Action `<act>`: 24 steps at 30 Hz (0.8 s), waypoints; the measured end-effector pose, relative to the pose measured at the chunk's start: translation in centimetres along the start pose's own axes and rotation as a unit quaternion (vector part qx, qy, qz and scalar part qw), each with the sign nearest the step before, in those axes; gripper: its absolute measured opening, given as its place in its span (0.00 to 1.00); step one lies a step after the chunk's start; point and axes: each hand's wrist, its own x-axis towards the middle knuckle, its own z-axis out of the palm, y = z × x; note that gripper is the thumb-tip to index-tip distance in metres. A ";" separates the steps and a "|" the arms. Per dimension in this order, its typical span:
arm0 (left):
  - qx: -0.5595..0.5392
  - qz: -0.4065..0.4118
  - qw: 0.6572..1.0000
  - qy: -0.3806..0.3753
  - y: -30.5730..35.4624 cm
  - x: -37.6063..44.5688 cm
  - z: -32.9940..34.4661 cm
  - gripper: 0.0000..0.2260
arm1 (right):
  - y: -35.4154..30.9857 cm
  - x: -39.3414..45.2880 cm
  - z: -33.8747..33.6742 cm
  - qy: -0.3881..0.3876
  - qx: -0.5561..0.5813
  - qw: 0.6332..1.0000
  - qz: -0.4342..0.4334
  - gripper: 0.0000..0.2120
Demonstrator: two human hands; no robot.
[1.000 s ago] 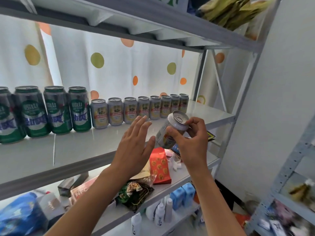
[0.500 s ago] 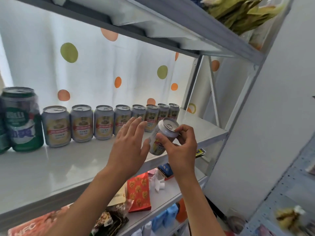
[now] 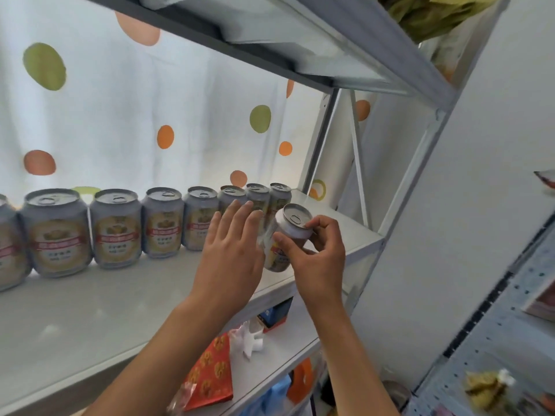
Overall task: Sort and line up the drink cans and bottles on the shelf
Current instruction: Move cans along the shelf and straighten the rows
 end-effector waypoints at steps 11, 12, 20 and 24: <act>0.107 0.052 0.993 -0.027 2.7 6.9 3.0 0.29 | 3.6 7.1 -4.6 0.036 0.081 0.996 -0.019 0.20; 0.108 0.051 0.992 -0.029 2.8 7.4 3.3 0.28 | 4.0 7.8 -4.9 0.033 0.086 0.996 -0.015 0.20; 0.157 0.035 0.985 -0.056 2.4 12.6 6.9 0.26 | 6.9 14.0 -6.5 -0.046 0.073 0.995 -0.042 0.21; 0.111 0.042 0.993 -0.027 2.9 13.5 8.6 0.23 | 8.5 16.9 -6.3 -0.101 0.050 0.992 -0.051 0.23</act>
